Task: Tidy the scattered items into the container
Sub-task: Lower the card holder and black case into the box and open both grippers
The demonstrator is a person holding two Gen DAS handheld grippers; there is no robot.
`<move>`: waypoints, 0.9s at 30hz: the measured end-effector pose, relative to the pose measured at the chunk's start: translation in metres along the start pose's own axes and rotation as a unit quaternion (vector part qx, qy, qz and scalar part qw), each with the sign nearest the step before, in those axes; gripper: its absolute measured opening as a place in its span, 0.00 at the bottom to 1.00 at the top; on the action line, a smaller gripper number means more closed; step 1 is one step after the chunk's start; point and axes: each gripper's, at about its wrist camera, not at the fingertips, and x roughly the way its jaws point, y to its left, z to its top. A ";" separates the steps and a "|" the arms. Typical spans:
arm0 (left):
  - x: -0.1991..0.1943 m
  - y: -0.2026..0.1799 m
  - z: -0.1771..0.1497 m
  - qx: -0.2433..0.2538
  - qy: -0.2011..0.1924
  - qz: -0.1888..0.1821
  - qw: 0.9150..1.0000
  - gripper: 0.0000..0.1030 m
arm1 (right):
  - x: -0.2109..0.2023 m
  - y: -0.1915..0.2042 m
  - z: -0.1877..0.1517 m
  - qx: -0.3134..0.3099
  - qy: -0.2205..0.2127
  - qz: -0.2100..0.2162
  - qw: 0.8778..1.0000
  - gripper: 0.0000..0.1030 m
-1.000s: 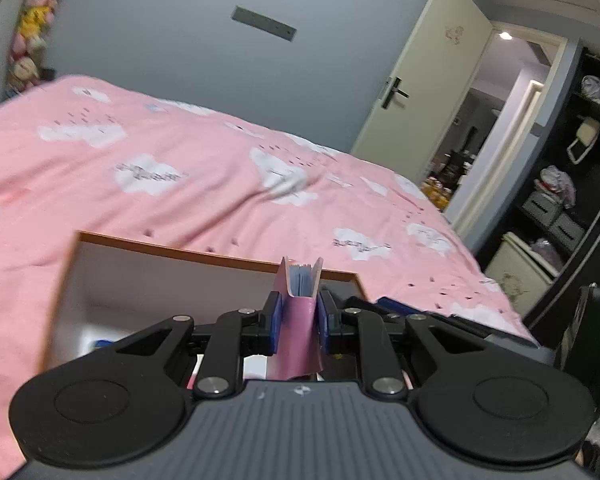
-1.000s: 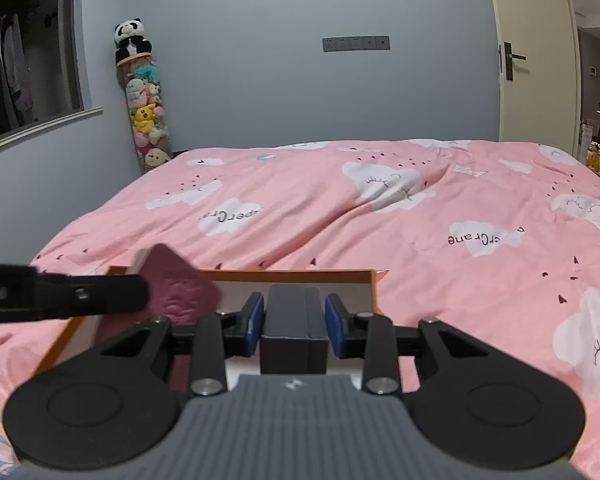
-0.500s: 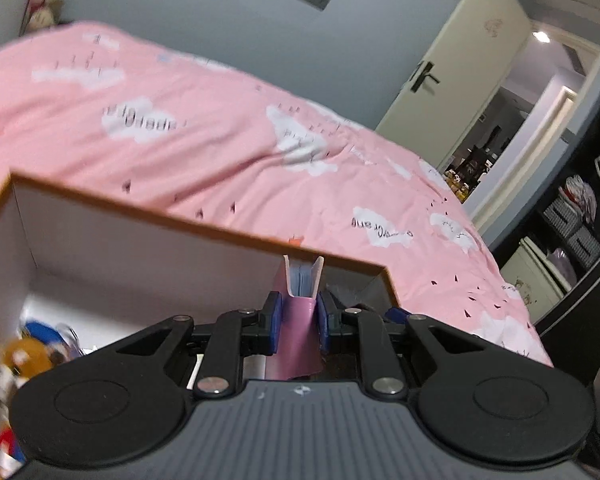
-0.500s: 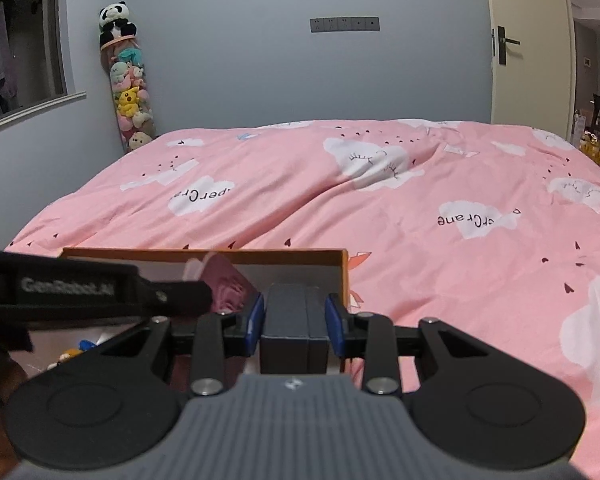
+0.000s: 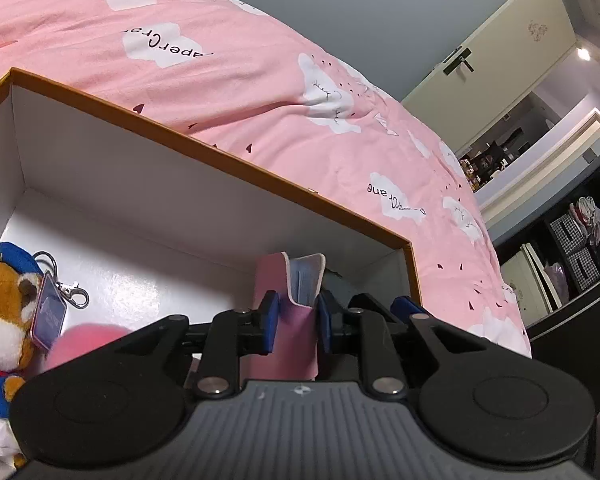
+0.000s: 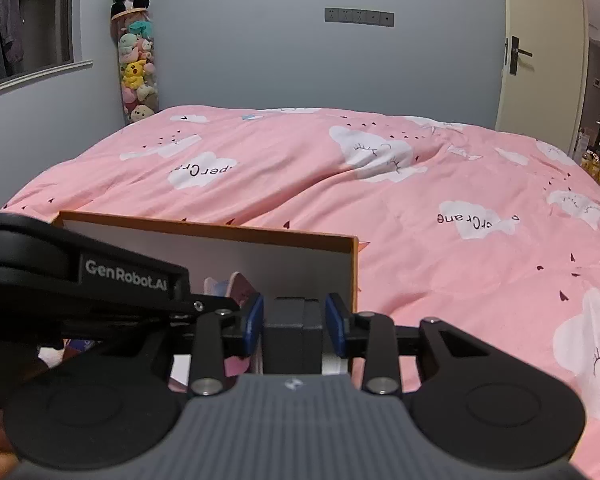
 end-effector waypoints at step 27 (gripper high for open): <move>-0.071 -0.048 -0.008 0.068 -0.044 0.066 0.995 0.31 | -0.031 0.003 -0.007 0.047 0.038 0.020 0.998 0.53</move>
